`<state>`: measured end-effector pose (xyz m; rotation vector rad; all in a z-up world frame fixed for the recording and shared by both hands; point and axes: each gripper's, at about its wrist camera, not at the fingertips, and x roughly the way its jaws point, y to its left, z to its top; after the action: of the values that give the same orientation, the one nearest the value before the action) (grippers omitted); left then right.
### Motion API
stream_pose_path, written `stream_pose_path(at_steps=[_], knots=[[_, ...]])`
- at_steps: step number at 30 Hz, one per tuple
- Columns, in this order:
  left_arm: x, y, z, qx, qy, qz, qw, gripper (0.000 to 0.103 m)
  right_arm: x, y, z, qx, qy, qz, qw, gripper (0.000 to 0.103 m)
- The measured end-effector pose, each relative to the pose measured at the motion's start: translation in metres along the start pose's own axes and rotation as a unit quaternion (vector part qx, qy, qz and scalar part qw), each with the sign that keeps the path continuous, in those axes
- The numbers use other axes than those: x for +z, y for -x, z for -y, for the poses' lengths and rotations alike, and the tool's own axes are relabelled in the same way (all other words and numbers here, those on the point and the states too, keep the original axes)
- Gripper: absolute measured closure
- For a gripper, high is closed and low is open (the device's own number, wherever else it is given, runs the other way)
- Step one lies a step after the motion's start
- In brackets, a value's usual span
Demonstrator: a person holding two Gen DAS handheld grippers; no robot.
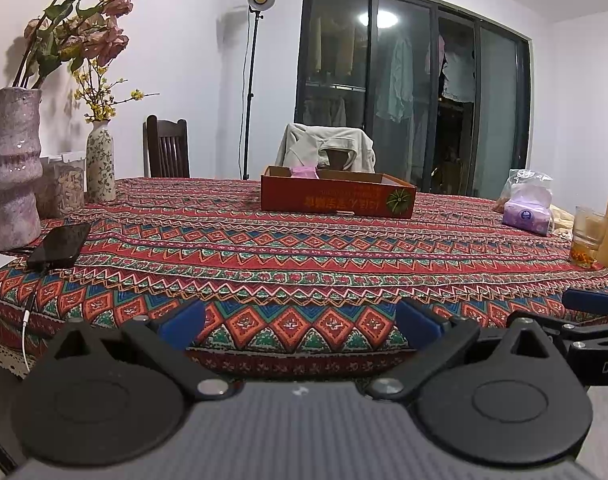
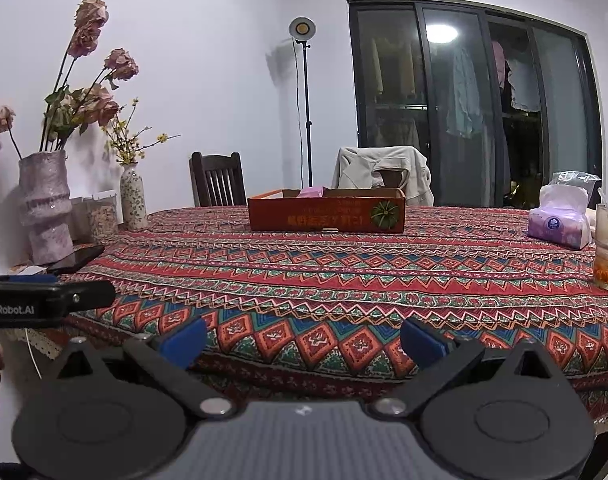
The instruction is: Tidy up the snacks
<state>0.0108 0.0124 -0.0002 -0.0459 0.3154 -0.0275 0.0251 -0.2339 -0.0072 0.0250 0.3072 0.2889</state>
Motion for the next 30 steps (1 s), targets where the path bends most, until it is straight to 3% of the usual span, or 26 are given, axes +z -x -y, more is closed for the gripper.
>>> stream_pose_path(at_steps=[30], knots=[[-0.0001, 0.0024, -0.0012, -0.007, -0.004, 0.007, 0.9999, 0.000, 0.0017, 0.0033, 0.0036, -0.001, -0.016, 0.009, 1.000, 0.000]])
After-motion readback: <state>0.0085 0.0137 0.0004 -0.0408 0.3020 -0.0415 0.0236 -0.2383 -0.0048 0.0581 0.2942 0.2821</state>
